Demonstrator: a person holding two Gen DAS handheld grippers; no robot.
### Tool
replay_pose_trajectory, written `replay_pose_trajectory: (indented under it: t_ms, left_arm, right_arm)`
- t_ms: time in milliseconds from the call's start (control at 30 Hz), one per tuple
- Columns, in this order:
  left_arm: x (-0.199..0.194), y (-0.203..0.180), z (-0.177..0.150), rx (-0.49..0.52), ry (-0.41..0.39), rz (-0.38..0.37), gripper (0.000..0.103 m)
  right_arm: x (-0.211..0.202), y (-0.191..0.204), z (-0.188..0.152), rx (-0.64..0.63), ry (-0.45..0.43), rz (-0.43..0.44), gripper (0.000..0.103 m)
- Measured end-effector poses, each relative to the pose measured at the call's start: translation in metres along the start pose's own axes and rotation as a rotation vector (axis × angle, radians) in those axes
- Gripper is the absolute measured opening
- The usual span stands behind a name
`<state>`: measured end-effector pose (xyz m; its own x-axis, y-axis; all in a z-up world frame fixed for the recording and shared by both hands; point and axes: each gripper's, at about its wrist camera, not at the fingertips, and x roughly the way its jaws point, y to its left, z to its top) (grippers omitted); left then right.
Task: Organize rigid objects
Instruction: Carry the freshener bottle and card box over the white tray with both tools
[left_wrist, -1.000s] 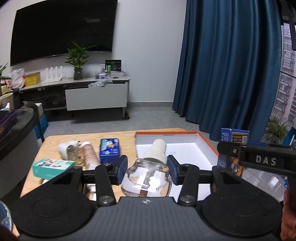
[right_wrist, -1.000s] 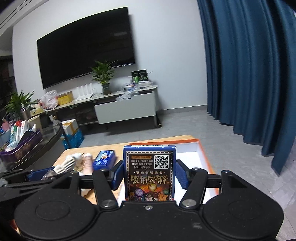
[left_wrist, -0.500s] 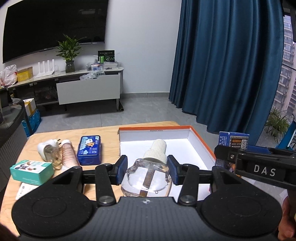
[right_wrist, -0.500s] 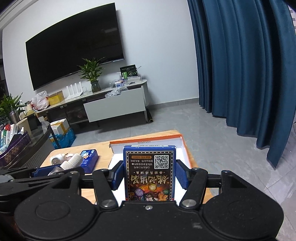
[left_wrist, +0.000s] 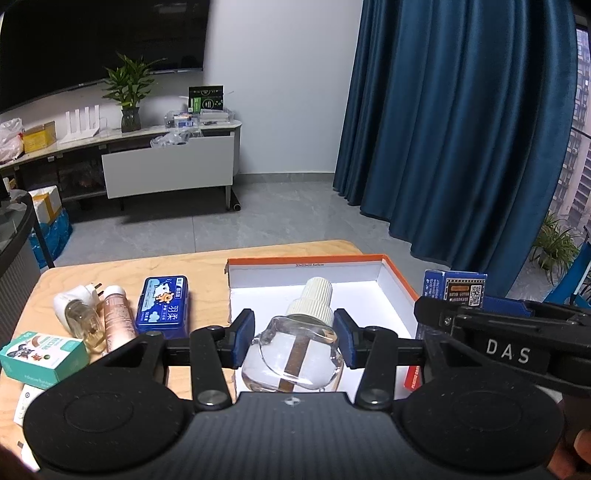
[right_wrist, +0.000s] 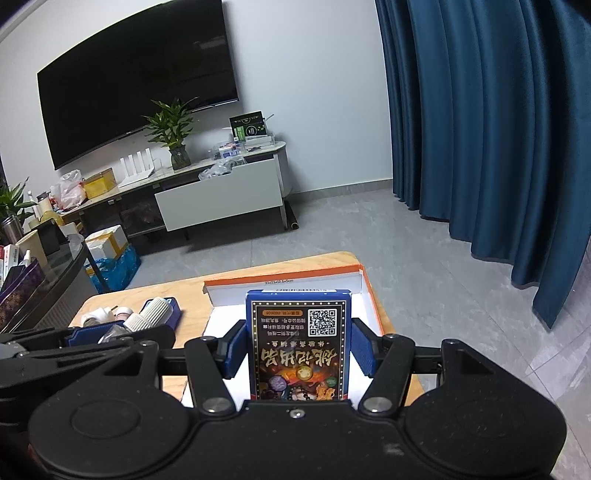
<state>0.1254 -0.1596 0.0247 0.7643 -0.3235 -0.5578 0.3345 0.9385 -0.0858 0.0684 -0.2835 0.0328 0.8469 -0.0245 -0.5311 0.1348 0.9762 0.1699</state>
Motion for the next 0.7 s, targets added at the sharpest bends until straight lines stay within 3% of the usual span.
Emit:
replay_pose_trajectory:
  t_ms: [700]
  left_arm:
    - [0.030, 0.002, 0.022, 0.002, 0.025, 0.002, 0.047]
  right_arm:
    - [0.040, -0.015, 0.025, 0.006, 0.063, -0.015, 0.071]
